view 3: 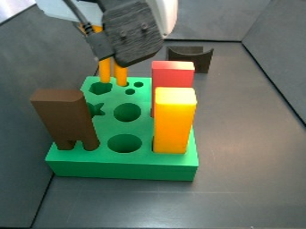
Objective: Pick up the 3 prong object. Move up. Place the 3 prong object on the fixture. Regrasp the 3 prong object. Move to above the board. Insert the 3 prong object.
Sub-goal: Insert the 3 prong object.
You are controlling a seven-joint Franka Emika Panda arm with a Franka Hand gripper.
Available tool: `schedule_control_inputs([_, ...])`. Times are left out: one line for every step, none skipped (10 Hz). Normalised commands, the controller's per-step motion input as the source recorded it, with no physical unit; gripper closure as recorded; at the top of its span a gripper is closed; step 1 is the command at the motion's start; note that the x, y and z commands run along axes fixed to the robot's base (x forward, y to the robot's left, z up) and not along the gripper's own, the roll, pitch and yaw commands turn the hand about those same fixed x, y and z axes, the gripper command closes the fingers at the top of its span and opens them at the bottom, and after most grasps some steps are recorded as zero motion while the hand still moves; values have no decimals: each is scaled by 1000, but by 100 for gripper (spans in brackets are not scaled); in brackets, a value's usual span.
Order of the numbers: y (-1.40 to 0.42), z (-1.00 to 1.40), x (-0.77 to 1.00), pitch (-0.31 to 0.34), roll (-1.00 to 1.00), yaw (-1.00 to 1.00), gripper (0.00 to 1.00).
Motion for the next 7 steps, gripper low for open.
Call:
schedule_control_inputs([54, -251, 0, -227, 196, -509, 100])
schedule_control_inputs([46, -317, -6, -296, 217, -480, 100])
schedule_control_inputs([120, -357, 0, -299, 203, -514, 100])
schedule_control_inputs([234, -397, 11, -247, 209, -420, 100])
schedule_control_inputs([289, -374, 9, -183, 256, -186, 100])
schedule_control_inputs([231, -166, 6, -99, 140, -251, 100])
schedule_control_inputs([151, -40, 0, -167, 14, -671, 100])
